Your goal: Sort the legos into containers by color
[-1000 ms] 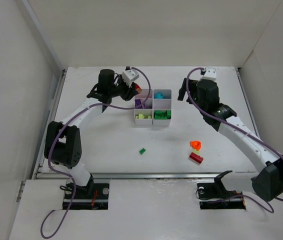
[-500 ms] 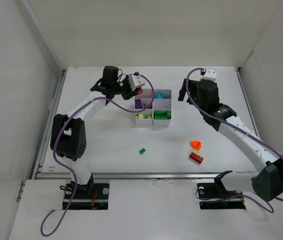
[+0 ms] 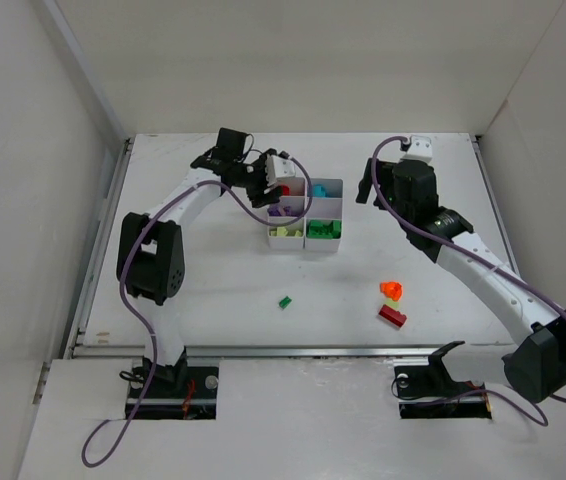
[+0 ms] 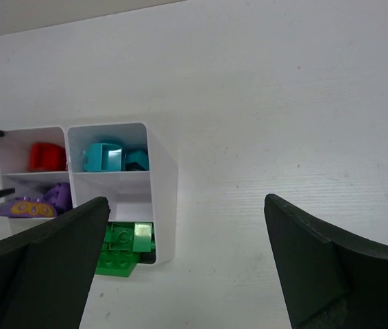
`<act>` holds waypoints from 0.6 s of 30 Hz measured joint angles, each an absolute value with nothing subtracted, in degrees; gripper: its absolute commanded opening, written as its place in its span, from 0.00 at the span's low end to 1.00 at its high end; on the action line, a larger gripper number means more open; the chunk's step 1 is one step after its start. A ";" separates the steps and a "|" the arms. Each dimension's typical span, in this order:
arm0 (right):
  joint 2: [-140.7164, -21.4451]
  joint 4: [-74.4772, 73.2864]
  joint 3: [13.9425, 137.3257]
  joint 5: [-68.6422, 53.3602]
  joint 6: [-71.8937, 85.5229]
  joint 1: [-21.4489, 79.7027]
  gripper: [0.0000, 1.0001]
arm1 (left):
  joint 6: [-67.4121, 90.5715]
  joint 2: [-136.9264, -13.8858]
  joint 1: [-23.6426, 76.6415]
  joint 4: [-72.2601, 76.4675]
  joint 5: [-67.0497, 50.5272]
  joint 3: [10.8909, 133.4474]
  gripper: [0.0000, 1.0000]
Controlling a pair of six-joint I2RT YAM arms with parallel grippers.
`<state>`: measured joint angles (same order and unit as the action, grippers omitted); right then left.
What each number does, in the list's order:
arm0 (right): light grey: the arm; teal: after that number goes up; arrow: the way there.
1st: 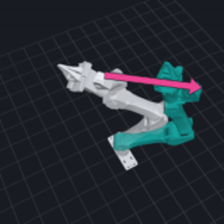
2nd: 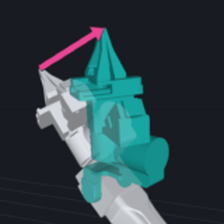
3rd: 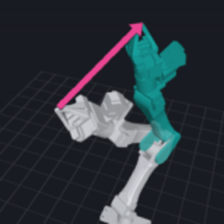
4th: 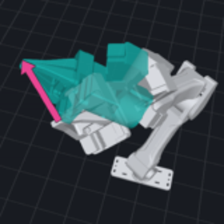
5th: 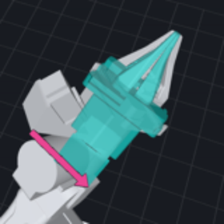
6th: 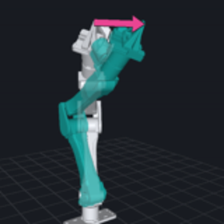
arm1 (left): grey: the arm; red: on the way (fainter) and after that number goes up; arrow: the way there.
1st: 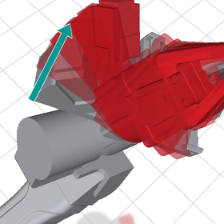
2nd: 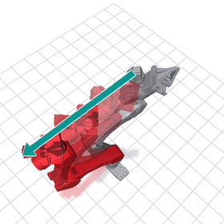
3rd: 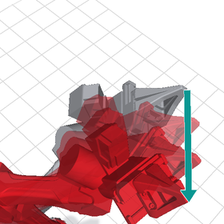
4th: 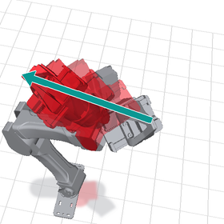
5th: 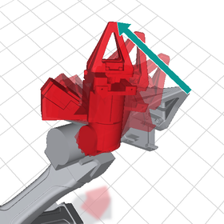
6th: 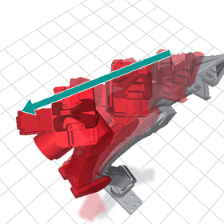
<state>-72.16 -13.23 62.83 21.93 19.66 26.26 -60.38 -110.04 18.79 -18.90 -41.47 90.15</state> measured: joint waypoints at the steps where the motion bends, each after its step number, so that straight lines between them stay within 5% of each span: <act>1: -72.16 -13.41 62.83 21.93 19.57 26.26 1.00 | -60.62 -110.04 18.81 -19.81 -41.91 90.41 0.72; 4: -72.16 -14.15 62.83 21.93 19.27 26.26 1.00 | -61.52 -110.04 18.90 -21.34 -42.98 90.85 0.90; 18: -70.15 -25.45 60.95 24.12 21.32 24.36 1.00 | -52.56 -109.49 18.90 -23.00 -47.03 94.39 0.99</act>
<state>-70.15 -25.45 60.95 24.12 21.32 24.36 -52.56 -109.49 18.90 -23.00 -47.03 94.39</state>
